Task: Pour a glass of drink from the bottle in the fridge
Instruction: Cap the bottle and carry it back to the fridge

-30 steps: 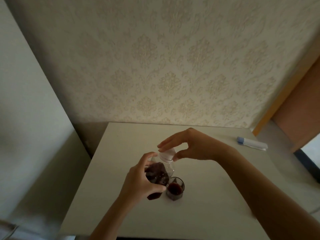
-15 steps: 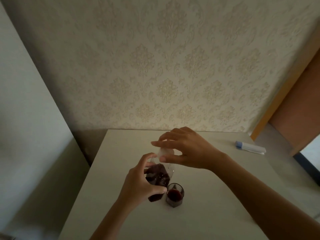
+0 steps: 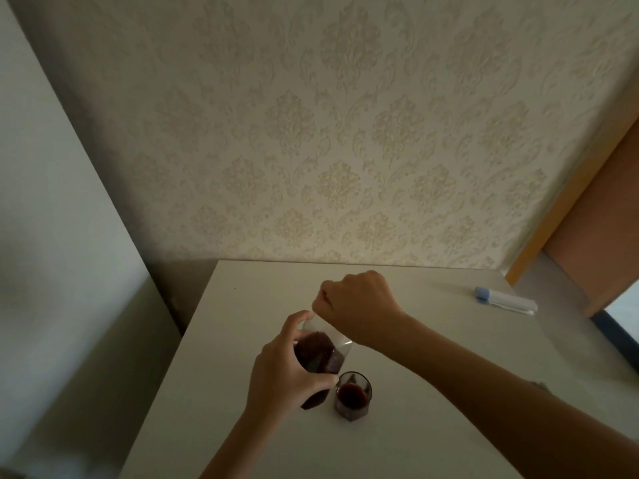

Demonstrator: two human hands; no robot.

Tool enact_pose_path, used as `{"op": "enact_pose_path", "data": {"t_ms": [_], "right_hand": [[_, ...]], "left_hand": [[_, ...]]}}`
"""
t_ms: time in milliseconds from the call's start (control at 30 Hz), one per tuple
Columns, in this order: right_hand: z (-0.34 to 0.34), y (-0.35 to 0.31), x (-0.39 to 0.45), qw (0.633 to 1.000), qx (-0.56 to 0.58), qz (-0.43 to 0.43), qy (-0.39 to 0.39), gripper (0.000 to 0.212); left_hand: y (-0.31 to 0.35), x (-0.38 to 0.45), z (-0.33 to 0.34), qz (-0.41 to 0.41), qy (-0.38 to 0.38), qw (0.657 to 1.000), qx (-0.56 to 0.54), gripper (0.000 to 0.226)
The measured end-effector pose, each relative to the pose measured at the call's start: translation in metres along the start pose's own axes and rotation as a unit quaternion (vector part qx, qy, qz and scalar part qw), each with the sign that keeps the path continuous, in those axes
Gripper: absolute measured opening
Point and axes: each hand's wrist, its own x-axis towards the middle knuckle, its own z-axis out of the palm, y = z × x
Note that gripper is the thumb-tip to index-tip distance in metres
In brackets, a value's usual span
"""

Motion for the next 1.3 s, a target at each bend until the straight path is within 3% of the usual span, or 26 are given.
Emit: {"op": "enact_pose_path", "data": {"t_ms": [67, 167, 267, 400, 567, 700, 767, 867, 1000, 1300], "right_hand": [[-0.001, 0.006, 0.002, 0.996, 0.015, -0.089, 0.026, 0.035], [-0.005, 0.016, 0.0, 0.982, 0.089, -0.168, -0.002, 0.037], [-0.002, 0.017, -0.002, 0.976, 0.072, -0.203, 0.026, 0.032], [0.002, 0.006, -0.002, 0.987, 0.075, -0.138, 0.036, 0.03], [0.01, -0.002, -0.005, 1.0, 0.018, 0.016, -0.005, 0.03], [0.001, 0.005, -0.012, 0.989, 0.119, -0.082, 0.016, 0.032], [-0.002, 0.01, -0.015, 0.981, 0.123, -0.15, 0.023, 0.032], [0.003, 0.011, -0.017, 0.977, 0.105, -0.18, 0.032, 0.029], [0.005, 0.003, -0.015, 0.977, 0.145, -0.156, 0.026, 0.031], [0.011, -0.018, -0.014, 0.983, 0.178, -0.038, 0.03, 0.047]], "left_hand": [[-0.003, 0.0, -0.002, 0.0, -0.005, 1.0, -0.021, 0.09], [-0.011, 0.004, -0.009, -0.007, -0.043, 0.995, -0.088, 0.088], [-0.011, 0.004, -0.015, 0.008, -0.079, 0.993, -0.087, 0.09], [-0.01, 0.0, -0.01, 0.011, -0.07, 0.995, -0.064, 0.094], [-0.006, -0.009, 0.002, 0.011, 0.005, 0.999, 0.036, 0.097], [-0.009, -0.007, -0.005, 0.013, -0.027, 0.999, -0.033, 0.092], [-0.011, -0.005, -0.012, 0.003, -0.057, 0.995, -0.081, 0.09], [-0.012, -0.005, -0.019, 0.021, -0.096, 0.992, -0.081, 0.093], [-0.014, -0.008, -0.014, 0.036, -0.088, 0.992, -0.086, 0.091], [-0.011, -0.021, -0.002, 0.013, 0.053, 0.998, 0.002, 0.093]]}}
